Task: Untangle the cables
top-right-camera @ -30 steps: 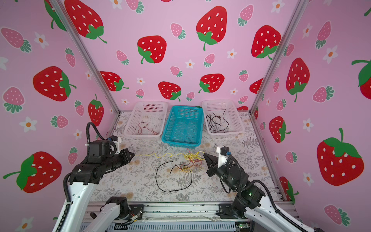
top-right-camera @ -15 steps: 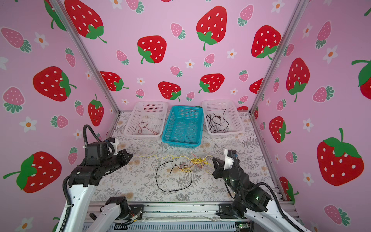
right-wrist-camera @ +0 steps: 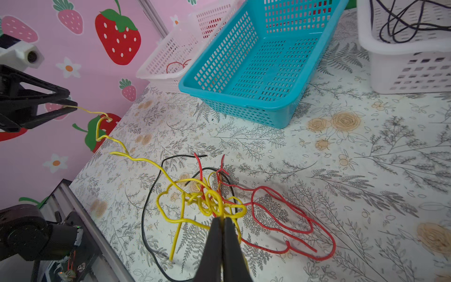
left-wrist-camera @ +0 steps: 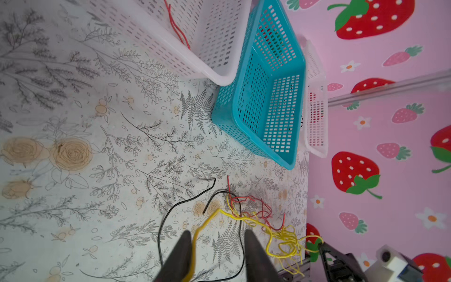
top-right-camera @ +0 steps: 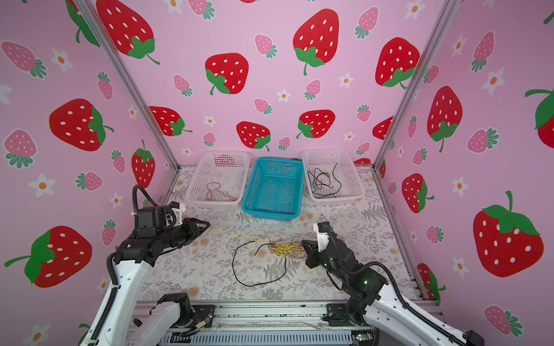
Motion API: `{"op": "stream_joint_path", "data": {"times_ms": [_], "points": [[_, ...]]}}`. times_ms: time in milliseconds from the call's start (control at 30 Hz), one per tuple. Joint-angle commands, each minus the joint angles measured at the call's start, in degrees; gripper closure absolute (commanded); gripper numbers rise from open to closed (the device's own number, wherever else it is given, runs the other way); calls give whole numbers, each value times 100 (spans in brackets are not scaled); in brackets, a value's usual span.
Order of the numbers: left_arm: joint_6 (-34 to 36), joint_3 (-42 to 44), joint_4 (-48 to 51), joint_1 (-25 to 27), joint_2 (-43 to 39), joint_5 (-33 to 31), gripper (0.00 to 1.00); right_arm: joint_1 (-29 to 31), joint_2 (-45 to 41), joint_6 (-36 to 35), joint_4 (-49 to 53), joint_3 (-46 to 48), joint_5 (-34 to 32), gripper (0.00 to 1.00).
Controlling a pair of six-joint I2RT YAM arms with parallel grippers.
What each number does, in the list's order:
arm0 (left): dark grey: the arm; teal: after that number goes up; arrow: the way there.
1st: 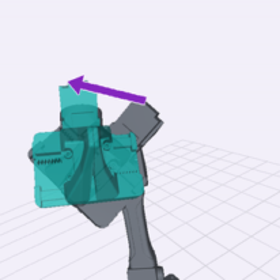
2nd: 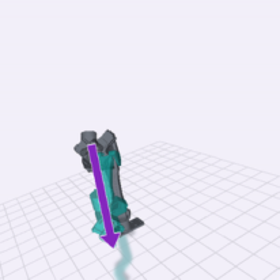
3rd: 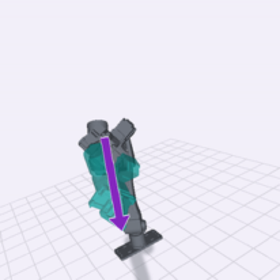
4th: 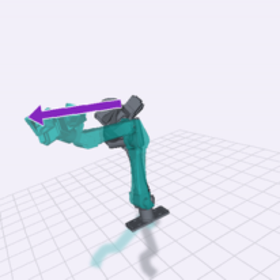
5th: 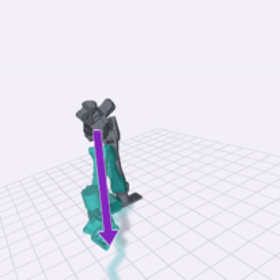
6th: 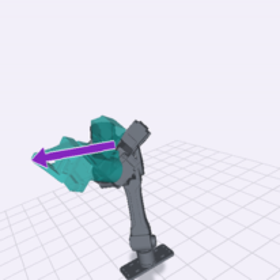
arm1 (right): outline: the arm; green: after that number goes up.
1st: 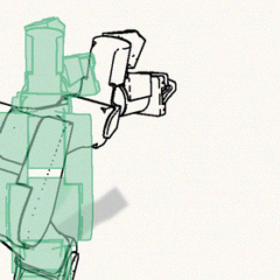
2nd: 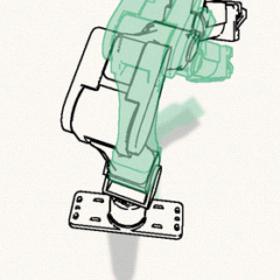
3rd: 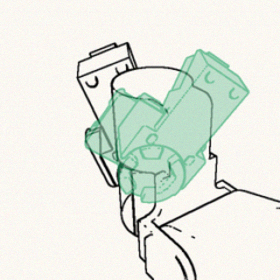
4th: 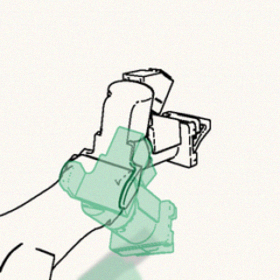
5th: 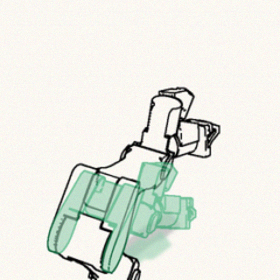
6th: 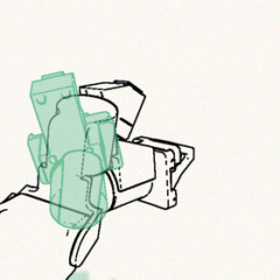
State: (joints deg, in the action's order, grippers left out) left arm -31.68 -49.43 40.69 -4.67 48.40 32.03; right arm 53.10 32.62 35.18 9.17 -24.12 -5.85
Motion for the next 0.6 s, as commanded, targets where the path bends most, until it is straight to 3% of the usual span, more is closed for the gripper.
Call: {"op": "stream_joint_path", "data": {"times_ms": [0, 100, 167, 200, 300, 567], "points": [[336, -315, 161, -16, -147, 267, 37, -19, 200, -213, -302, -279, 108, 100], [383, -363, 253, 80, -215, 213, 26, -27, 328, -213, -537, -397, 509, 100], [278, -304, 103, 208, -340, 257, 6, -21, 370, -254, -810, -476, 952, 100], [204, -269, -8, 309, -434, 278, 1, -24, 413, -274, -881, -550, 1109, 100], [-2, -225, -317, 672, -733, 98, 1, -25, 497, -265, -824, -808, 946, 100], [195, -265, -313, 1671, -1152, -962, 1, -37, 763, -105, -73, -1468, -803, 100]]}}
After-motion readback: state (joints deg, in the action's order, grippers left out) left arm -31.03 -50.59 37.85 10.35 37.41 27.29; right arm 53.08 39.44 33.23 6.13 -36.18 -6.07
